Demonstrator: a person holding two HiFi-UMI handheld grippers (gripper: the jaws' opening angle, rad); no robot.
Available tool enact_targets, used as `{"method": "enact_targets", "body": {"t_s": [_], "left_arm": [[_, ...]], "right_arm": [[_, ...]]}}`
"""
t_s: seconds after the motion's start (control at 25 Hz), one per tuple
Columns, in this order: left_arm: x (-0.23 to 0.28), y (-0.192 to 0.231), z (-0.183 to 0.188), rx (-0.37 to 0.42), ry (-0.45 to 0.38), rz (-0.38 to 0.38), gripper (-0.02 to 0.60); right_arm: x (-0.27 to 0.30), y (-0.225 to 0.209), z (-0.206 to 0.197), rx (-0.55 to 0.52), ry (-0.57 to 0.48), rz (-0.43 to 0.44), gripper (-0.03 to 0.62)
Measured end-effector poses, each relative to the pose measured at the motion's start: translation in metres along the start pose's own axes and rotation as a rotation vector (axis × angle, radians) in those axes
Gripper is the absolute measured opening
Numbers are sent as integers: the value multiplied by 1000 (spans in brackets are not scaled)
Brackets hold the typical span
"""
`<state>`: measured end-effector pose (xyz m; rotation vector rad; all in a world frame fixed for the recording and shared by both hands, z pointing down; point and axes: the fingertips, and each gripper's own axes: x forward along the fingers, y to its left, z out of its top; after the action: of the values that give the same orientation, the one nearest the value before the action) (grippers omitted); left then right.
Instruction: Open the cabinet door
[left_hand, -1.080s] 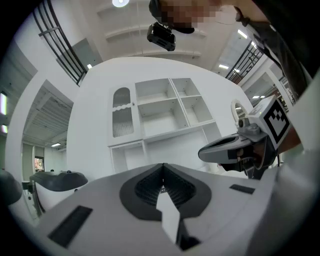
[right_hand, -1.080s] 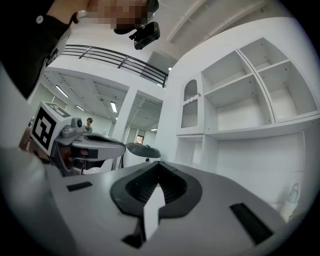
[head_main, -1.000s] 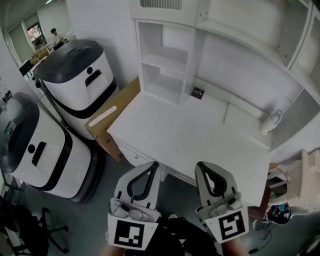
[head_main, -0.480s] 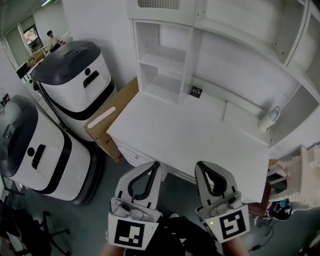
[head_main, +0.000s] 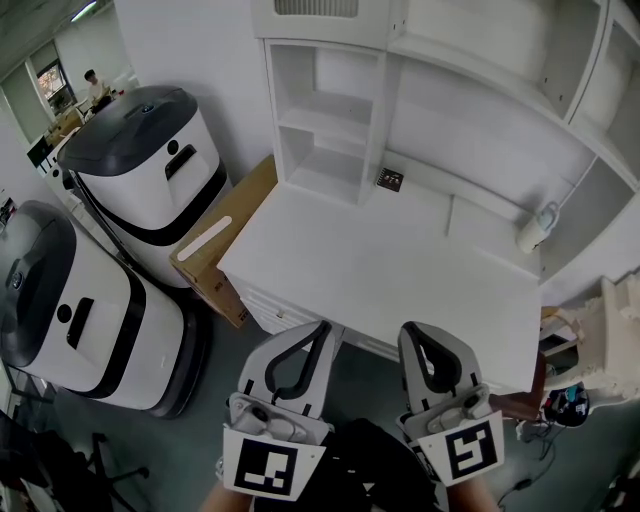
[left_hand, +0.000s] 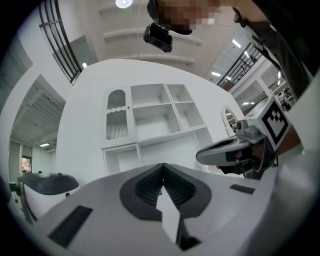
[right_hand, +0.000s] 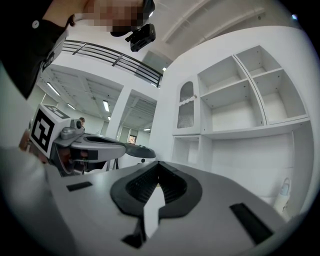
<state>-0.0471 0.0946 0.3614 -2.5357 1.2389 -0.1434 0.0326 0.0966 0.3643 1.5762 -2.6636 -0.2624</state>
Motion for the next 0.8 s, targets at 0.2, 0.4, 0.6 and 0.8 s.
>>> {"method": "enact_targets", "body": {"t_s": [0.2, 0.4, 0.6, 0.8], "left_arm": [[-2, 3, -5, -16, 2, -3, -3], [11, 4, -8, -36, 0, -10, -3], [37, 7, -8, -32, -3, -9, -3], [65, 15, -10, -23, -4, 10, -3]], "right_arm": [[1, 4, 3, 14, -16, -5, 2], [6, -7, -1, -5, -9, -10, 2], [19, -32, -9, -19, 16, -14, 2], [42, -54, -13, -16, 1, 7, 2]]}}
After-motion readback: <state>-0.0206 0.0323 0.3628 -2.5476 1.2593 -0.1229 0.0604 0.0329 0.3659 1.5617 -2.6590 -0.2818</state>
